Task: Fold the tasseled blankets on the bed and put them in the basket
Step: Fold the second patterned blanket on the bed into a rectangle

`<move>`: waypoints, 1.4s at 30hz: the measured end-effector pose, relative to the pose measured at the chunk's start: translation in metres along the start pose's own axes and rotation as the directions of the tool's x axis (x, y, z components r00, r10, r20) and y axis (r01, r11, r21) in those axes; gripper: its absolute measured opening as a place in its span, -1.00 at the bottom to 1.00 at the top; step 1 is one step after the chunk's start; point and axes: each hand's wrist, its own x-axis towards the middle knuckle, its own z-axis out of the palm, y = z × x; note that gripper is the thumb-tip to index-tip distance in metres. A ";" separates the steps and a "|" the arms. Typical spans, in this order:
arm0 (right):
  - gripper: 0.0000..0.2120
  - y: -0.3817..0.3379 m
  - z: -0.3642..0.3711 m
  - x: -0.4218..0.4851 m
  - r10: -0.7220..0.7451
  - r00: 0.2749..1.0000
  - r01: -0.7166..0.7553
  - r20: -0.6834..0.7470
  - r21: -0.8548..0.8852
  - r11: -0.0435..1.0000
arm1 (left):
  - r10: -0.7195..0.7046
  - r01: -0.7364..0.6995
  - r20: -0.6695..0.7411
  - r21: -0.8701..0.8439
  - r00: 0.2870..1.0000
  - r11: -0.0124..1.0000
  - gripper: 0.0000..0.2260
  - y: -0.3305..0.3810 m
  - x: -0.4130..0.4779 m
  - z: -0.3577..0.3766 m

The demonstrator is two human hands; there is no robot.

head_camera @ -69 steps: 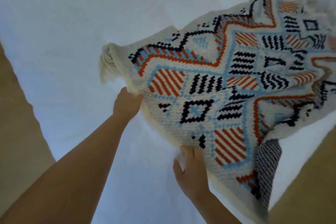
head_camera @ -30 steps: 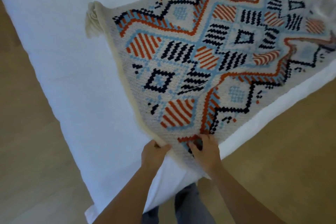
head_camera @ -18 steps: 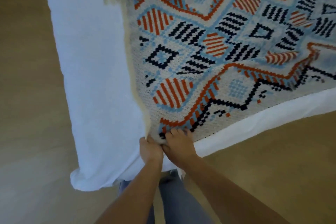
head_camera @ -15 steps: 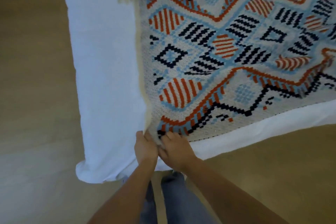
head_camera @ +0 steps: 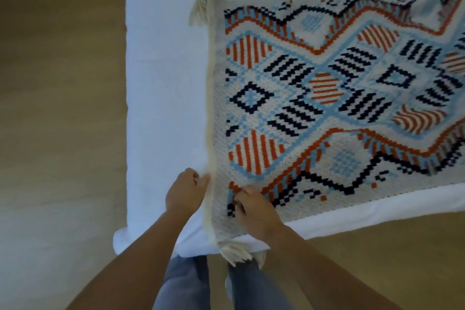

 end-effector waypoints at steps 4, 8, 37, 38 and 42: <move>-0.86 -0.020 -0.035 0.046 0.058 0.991 -0.044 -0.120 0.120 0.992 | 0.056 -0.055 0.009 -0.078 0.998 0.995 -0.59 0.043 0.059 -0.044; -0.89 -0.045 -0.071 0.112 0.157 0.962 -0.095 -0.225 0.265 0.959 | 0.131 -0.126 0.023 -0.164 0.991 0.978 -0.58 0.096 0.128 -0.086; -0.87 -0.122 -0.219 0.476 0.321 0.752 -0.258 -0.576 0.190 0.947 | 0.323 -0.441 -0.433 -0.204 0.842 0.874 -0.70 0.220 0.488 -0.279; -0.87 -0.127 -0.215 0.482 0.318 0.765 -0.206 -0.560 0.254 0.945 | 0.277 -0.390 -0.437 -0.191 0.856 0.901 -0.70 0.216 0.490 -0.279; -0.81 -0.120 -0.188 0.481 0.416 0.819 -0.229 -0.396 0.438 0.869 | 0.161 -0.176 -0.219 -0.052 0.962 0.983 -0.66 0.198 0.477 -0.245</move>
